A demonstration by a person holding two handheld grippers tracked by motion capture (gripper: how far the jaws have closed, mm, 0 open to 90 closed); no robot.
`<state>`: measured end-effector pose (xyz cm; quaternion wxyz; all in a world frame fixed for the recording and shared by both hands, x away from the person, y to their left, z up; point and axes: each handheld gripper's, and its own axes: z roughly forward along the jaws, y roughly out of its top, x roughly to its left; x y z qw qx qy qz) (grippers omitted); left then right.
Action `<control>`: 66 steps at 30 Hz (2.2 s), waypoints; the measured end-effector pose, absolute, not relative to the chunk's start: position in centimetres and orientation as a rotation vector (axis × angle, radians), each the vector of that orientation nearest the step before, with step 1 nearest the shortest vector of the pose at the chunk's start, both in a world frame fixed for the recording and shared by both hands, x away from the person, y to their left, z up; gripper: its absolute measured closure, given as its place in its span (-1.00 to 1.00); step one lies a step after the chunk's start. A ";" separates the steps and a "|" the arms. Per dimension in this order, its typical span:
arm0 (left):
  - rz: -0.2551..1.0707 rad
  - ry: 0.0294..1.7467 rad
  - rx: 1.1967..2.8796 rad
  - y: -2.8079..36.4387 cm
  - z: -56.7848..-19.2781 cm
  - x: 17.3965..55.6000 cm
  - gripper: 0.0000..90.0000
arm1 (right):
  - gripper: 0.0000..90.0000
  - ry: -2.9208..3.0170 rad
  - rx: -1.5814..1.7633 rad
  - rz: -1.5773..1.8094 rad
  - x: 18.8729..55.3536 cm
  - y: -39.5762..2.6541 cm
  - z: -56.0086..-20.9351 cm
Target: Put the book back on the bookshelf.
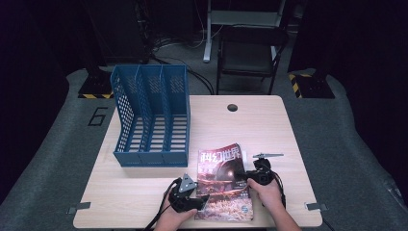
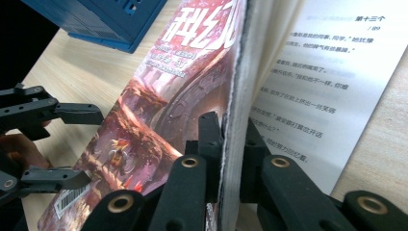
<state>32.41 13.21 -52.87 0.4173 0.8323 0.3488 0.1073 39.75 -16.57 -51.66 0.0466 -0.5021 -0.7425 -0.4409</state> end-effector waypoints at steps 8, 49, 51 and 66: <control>0.273 0.882 2.087 13.2 -52.8 32.6 -0.23 | 0.91 -2.302 -1.508 -1.408 39.2 -16.5 -51.4; 0.070 0.995 2.047 12.8 -51.7 37.4 -0.48 | 0.91 -2.283 -1.371 -1.693 36.6 -16.7 -49.0; 0.032 1.013 2.020 12.6 -51.8 37.5 -0.48 | 0.91 -2.289 -1.369 -1.695 36.5 -16.7 -48.9; -0.060 1.011 1.979 11.9 -51.8 38.6 -0.50 | 0.91 -2.282 -1.339 -1.733 35.9 -16.9 -48.5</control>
